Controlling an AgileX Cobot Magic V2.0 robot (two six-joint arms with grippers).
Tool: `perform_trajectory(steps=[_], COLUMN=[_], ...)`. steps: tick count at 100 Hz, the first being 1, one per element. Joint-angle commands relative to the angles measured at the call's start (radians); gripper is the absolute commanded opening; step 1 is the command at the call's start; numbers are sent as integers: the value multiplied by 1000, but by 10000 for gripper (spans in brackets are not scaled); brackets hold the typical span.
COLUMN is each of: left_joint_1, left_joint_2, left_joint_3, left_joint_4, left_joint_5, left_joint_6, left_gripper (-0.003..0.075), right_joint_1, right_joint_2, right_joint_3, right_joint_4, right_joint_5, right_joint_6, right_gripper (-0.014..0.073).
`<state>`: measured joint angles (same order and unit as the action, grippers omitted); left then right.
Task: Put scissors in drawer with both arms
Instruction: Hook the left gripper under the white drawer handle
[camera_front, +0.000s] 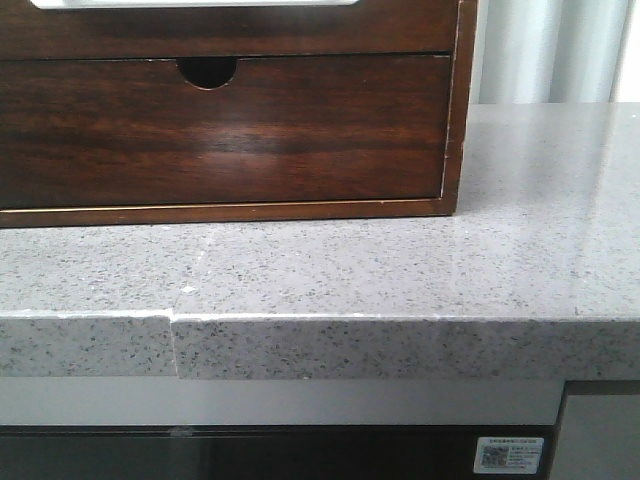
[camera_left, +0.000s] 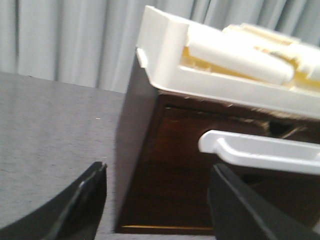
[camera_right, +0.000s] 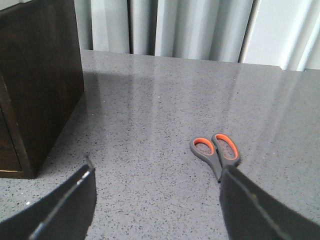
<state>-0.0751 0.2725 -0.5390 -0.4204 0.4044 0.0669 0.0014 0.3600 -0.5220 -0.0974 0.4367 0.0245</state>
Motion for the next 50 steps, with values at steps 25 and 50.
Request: perform_trajectory(steps=[25,50], left_joint_1=[-11,-11], left_joint_2=[110,237], left_joint_3=[23,20], left_joint_4=[-551,-839], left_joint_5=[-125,-81], left_joint_6=[-5,141], left_gripper=[371,372], right_joint_1=[-8,-8], right_joint_2=[15,15], right_joint_3=[-36,-36], right_joint_4=[-14,-14], right_joint_5=[-87,-87], right_joint_6=[-1,-1], right_gripper=[470,470])
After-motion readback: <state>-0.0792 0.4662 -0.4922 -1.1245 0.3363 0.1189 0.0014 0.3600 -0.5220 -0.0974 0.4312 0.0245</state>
